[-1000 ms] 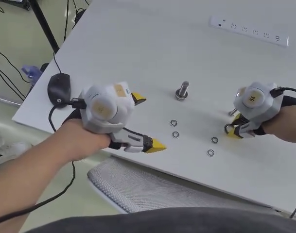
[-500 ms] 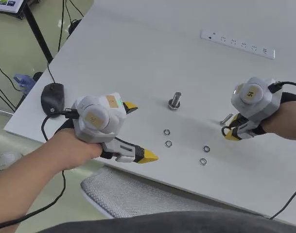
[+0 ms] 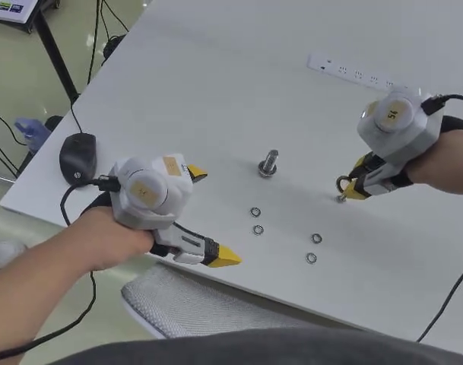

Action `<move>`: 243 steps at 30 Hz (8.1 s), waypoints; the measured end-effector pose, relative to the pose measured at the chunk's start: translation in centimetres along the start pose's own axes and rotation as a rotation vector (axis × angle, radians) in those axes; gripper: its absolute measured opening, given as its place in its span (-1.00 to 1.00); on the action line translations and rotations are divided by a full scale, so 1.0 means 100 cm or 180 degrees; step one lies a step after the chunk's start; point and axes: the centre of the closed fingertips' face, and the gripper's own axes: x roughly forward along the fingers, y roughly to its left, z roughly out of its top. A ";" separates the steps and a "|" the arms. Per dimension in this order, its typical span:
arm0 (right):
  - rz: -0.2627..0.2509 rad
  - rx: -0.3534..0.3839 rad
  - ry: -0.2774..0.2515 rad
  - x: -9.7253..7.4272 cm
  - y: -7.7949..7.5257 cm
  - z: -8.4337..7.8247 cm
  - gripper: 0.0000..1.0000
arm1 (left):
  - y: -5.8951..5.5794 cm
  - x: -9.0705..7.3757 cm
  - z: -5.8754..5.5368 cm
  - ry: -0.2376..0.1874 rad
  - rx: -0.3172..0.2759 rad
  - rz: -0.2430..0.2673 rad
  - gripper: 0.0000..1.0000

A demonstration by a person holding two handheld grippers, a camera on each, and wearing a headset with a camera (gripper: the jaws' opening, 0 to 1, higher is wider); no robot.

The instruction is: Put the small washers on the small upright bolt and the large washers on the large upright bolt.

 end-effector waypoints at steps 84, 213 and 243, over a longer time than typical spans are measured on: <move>0.0141 -0.0444 0.0308 0.104 -0.029 0.100 -0.56 | 0.007 -0.003 -0.016 0.0032 -0.0082 0.0009 0.83; 0.0200 -0.0774 -0.0300 0.124 0.070 0.081 -0.57 | 0.013 0.001 -0.004 0.0089 0.0120 0.0235 0.77; 0.0125 -0.0349 -0.0158 0.101 0.062 0.071 -0.76 | 0.008 -0.003 -0.003 -0.0002 0.0026 0.0216 0.74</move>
